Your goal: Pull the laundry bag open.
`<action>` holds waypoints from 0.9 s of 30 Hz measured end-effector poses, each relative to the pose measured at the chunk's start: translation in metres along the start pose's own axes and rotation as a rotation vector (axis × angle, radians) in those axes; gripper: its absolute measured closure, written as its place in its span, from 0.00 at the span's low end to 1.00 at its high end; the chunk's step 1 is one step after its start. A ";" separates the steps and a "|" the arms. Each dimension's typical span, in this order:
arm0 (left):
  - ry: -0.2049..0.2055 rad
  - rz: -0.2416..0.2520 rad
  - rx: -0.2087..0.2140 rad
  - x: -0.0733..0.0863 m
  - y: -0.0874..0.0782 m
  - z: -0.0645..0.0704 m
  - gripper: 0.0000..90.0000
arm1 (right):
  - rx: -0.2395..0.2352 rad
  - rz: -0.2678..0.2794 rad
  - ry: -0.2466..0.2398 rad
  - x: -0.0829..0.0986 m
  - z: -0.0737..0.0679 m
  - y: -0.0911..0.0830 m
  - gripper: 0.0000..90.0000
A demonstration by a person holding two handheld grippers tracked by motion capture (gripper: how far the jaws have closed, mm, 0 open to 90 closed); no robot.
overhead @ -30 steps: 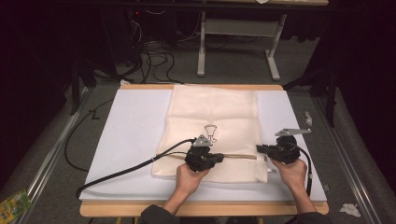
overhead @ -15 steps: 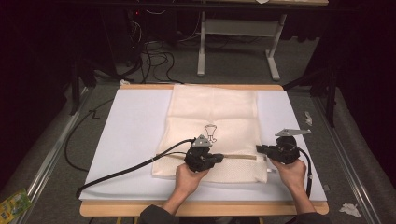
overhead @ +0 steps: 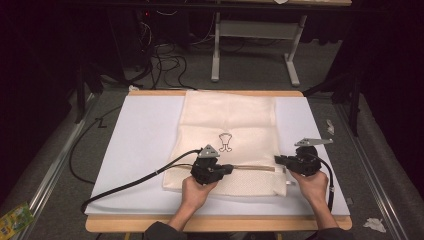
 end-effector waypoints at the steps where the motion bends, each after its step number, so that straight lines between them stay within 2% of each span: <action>1: 0.000 0.000 0.000 0.000 0.000 0.000 0.97 | 0.000 0.000 0.000 0.000 0.000 0.000 0.98; 23: -0.011 0.012 0.002 0.000 -0.006 -0.005 0.97 | -0.003 0.013 -0.002 -0.002 -0.001 -0.001 0.98; 27: -0.006 0.003 -0.010 0.003 -0.009 -0.007 0.97 | -0.002 0.008 0.000 0.000 0.000 -0.001 0.98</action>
Point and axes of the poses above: each handheld gripper's, and its own axes: y roughly forward along the jaws, x roughly out of its underside, z roughly to its right, the point moved 9 cm from there along y, roughly forward along the jaws, and after that the axes turned 10 degrees about y, right-handed, at the moved point
